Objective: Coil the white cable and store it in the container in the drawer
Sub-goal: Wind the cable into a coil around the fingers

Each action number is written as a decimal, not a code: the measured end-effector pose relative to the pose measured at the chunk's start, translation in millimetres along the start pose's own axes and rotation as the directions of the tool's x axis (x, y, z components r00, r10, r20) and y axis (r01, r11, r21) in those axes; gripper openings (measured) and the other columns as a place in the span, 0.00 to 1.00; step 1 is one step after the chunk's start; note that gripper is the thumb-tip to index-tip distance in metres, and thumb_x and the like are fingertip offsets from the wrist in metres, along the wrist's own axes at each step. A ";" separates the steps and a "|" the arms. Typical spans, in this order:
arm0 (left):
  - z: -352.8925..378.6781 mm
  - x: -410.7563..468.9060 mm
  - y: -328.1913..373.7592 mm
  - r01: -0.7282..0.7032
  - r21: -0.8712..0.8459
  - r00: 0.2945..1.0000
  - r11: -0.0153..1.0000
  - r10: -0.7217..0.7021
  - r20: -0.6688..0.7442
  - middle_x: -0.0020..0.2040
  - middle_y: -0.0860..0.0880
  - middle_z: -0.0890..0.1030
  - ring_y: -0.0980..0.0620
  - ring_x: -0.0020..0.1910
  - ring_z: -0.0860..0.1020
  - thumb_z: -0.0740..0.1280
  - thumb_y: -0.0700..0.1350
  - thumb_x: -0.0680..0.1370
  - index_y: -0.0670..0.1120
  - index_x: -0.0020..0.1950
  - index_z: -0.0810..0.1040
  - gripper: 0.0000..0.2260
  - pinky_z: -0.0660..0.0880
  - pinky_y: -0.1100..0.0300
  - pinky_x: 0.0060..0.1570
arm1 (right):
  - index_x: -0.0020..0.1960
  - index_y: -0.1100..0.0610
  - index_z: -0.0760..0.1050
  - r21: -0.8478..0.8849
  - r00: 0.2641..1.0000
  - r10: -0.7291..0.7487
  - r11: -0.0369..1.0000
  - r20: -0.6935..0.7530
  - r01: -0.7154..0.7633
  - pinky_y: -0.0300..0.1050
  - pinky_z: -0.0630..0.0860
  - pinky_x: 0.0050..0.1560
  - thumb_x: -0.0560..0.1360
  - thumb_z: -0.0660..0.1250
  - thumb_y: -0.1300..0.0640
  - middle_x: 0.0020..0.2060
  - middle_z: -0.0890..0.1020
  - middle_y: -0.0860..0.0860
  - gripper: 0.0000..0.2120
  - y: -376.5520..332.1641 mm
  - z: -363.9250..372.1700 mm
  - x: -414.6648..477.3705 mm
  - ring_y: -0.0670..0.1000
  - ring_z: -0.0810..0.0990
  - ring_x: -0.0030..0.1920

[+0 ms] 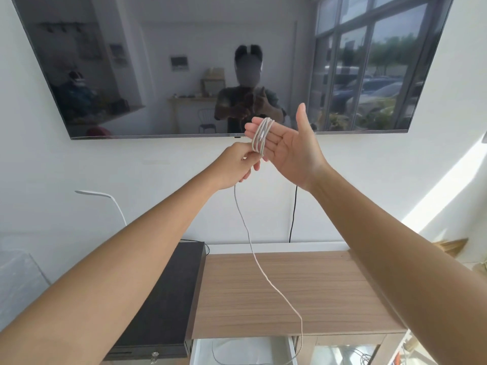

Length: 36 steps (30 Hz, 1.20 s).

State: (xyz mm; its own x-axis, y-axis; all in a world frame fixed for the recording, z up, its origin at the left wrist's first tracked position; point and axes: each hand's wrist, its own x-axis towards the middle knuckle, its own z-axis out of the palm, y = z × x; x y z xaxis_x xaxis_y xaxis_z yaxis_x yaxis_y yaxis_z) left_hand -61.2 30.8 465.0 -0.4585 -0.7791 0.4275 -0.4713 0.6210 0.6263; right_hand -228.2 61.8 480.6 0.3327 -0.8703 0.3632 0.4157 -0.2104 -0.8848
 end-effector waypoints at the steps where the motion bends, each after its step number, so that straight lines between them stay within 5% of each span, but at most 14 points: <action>1: 2.4 -1.8 -0.8 -0.005 -0.005 1.000 1.000 0.005 0.024 0.30 0.55 0.77 0.57 0.21 0.68 0.58 0.45 0.84 0.47 0.43 0.79 0.14 0.65 0.66 0.24 | 0.74 0.63 0.71 -0.021 1.000 -0.010 1.000 -0.020 0.009 0.48 0.69 0.74 0.80 0.42 0.30 0.67 0.81 0.57 0.43 -2.0 -0.9 1.7 0.52 0.79 0.69; 9: -14.5 -5.7 1.6 -0.081 0.307 0.991 0.948 0.044 0.126 0.35 0.56 0.78 0.55 0.38 0.78 0.61 0.50 0.82 0.54 0.44 0.82 0.11 0.73 0.58 0.40 | 0.74 0.57 0.73 -0.516 0.995 0.042 0.853 -0.092 -0.083 0.46 0.64 0.77 0.79 0.39 0.29 0.68 0.81 0.51 0.43 -3.8 -16.9 5.5 0.46 0.77 0.70; 15: -49.4 3.0 10.5 -0.142 0.442 0.986 0.886 0.089 0.138 0.48 0.59 0.82 0.57 0.48 0.79 0.63 0.49 0.81 0.56 0.48 0.81 0.08 0.77 0.53 0.51 | 0.67 0.57 0.80 -0.616 0.977 0.211 0.766 -0.026 -0.182 0.50 0.68 0.73 0.79 0.36 0.28 0.62 0.85 0.53 0.46 9.7 -16.7 1.5 0.50 0.81 0.65; 22: -61.0 6.9 9.7 -0.189 0.431 0.982 0.882 0.170 0.083 0.47 0.58 0.76 0.60 0.48 0.76 0.64 0.48 0.82 0.53 0.52 0.81 0.06 0.69 0.63 0.47 | 0.67 0.65 0.78 -0.404 0.951 0.307 0.876 0.046 -0.263 0.52 0.74 0.67 0.78 0.42 0.26 0.61 0.84 0.62 0.48 10.2 -10.8 0.1 0.58 0.82 0.63; 24: -57.8 5.9 7.2 -0.168 0.344 0.985 0.924 0.167 0.034 0.47 0.56 0.78 0.60 0.47 0.77 0.64 0.48 0.82 0.52 0.51 0.81 0.06 0.70 0.63 0.45 | 0.67 0.66 0.77 -0.283 0.943 0.320 0.917 0.095 -0.282 0.53 0.74 0.70 0.78 0.44 0.26 0.61 0.83 0.63 0.48 7.7 -10.8 -1.9 0.59 0.82 0.63; 28: -47.1 -0.5 4.8 -0.086 0.029 0.996 0.996 0.087 -0.007 0.37 0.56 0.81 0.51 0.40 0.79 0.63 0.40 0.82 0.47 0.49 0.81 0.08 0.78 0.49 0.45 | 0.69 0.67 0.76 -0.019 0.949 0.269 0.963 0.162 -0.270 0.51 0.74 0.69 0.78 0.45 0.26 0.63 0.82 0.62 0.48 7.3 -2.5 -5.6 0.58 0.81 0.64; 31: -32.9 -5.4 5.3 -0.023 -0.111 1.000 0.994 0.021 -0.021 0.38 0.47 0.81 0.49 0.38 0.78 0.58 0.29 0.79 0.45 0.45 0.81 0.16 0.77 0.50 0.41 | 0.72 0.69 0.72 0.149 0.963 0.177 0.967 0.204 -0.209 0.52 0.73 0.71 0.79 0.46 0.27 0.69 0.78 0.64 0.48 8.1 9.4 -6.2 0.60 0.77 0.70; 36: -6.9 -16.7 3.9 0.061 -0.144 0.998 0.988 -0.059 0.019 0.33 0.50 0.78 0.56 0.28 0.76 0.58 0.38 0.84 0.41 0.42 0.76 0.13 0.79 0.55 0.35 | 0.73 0.66 0.70 0.203 0.991 0.069 0.975 0.119 -0.092 0.53 0.65 0.77 0.79 0.44 0.28 0.70 0.77 0.61 0.46 1.8 17.1 1.6 0.58 0.75 0.72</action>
State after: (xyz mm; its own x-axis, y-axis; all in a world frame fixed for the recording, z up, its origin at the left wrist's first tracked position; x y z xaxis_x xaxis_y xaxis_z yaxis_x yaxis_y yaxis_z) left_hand -50.1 45.6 464.8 -0.4438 -0.8127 0.3775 -0.3848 0.5533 0.7388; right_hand -212.5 67.7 484.6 0.4588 -0.8236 0.3334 0.5465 -0.0343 -0.8368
